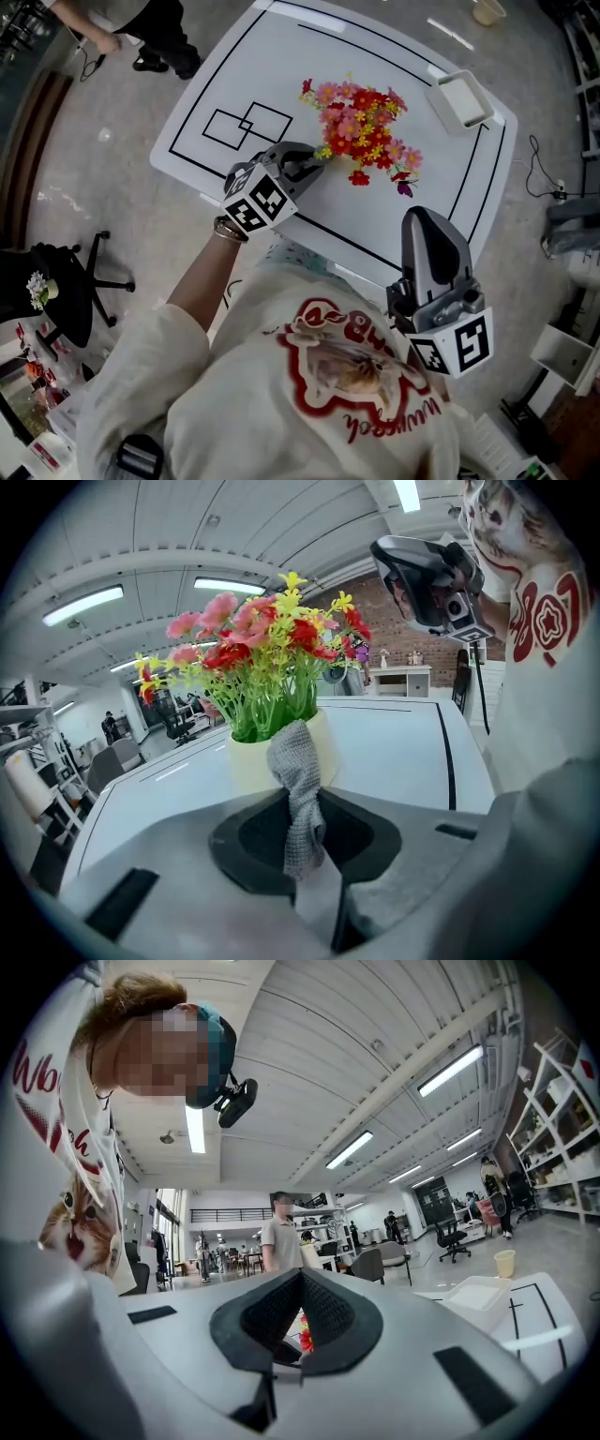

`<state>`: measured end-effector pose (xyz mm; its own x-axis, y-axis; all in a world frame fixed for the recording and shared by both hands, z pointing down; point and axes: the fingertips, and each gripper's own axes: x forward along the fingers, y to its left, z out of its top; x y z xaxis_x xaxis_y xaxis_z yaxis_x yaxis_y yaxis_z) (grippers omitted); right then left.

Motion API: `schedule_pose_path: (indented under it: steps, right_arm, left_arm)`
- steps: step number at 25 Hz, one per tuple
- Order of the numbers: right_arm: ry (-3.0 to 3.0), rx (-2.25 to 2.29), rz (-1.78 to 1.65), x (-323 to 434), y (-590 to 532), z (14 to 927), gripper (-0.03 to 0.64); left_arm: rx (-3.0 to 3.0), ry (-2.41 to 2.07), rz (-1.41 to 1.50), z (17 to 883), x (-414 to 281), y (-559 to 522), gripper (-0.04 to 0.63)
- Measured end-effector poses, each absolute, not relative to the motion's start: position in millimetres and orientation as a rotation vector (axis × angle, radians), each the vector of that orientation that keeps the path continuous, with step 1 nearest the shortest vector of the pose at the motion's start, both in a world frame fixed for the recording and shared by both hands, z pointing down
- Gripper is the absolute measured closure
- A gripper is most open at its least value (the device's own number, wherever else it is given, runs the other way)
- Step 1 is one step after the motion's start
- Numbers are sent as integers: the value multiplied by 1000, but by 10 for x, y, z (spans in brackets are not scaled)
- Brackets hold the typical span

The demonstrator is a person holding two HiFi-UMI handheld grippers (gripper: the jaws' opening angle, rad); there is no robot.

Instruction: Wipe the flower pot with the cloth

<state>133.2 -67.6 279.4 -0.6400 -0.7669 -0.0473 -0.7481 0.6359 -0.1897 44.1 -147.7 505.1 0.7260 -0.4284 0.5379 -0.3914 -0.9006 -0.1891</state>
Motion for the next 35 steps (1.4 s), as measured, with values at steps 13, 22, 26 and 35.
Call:
schedule_pose_path:
  steps: [13, 22, 26, 35]
  right_arm:
    - [2729, -1265, -230, 1361, -661, 2797, 618]
    - [2730, -1257, -226, 1392, -653, 2791, 618]
    - [2729, -1261, -221, 1413, -643, 2780, 618]
    - [2722, -1286, -208, 1456, -612, 2761, 618]
  left_arm:
    - [-2869, 673, -911, 5052, 512, -1433, 541]
    - [-2859, 654, -926, 5055, 569, -1400, 541]
    - [-2858, 643, -933, 5054, 588, -1389, 541]
    - [-2868, 573, -907, 4984, 714, -1294, 541]
